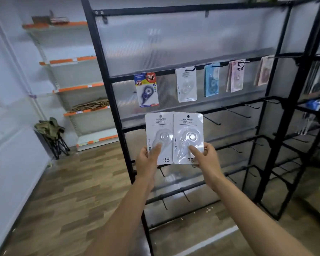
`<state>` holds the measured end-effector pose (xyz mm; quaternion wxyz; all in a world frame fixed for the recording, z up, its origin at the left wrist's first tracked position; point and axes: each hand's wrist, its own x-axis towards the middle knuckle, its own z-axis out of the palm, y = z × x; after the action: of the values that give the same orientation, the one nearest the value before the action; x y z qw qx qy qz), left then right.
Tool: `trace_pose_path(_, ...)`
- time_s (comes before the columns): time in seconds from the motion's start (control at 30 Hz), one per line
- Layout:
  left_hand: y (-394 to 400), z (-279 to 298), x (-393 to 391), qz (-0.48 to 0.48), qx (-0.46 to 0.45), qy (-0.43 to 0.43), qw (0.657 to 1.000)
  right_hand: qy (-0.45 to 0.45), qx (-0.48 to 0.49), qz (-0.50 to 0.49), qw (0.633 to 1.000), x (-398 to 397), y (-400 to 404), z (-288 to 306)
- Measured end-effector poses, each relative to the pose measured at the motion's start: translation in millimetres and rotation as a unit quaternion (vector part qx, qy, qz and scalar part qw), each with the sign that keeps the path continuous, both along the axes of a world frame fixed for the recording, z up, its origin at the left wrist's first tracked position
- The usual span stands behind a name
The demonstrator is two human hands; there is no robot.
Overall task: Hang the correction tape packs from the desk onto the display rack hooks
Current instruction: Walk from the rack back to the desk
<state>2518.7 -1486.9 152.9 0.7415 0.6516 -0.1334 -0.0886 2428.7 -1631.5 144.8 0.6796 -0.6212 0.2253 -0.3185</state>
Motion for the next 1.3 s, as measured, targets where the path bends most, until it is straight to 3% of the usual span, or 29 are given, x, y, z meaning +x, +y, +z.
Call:
trace_pose_path(0.23, -55, 14, 34, -0.022, -0.024, 0.001, 0.999, -0.029, 0.002, -0.050, 0.998, 39, -56, 16)
trace_pose_path(0.73, -176, 72, 82, 0.042, -0.125, -0.012, 0.991, -0.084, -0.089, 0.005, 0.992, 116, -189, 84)
trace_pose_path(1.3, -222, 79, 104, 0.119, -0.138, -0.026, 0.983, -0.097, -0.127, 0.042, 0.986, 149, -235, 103)
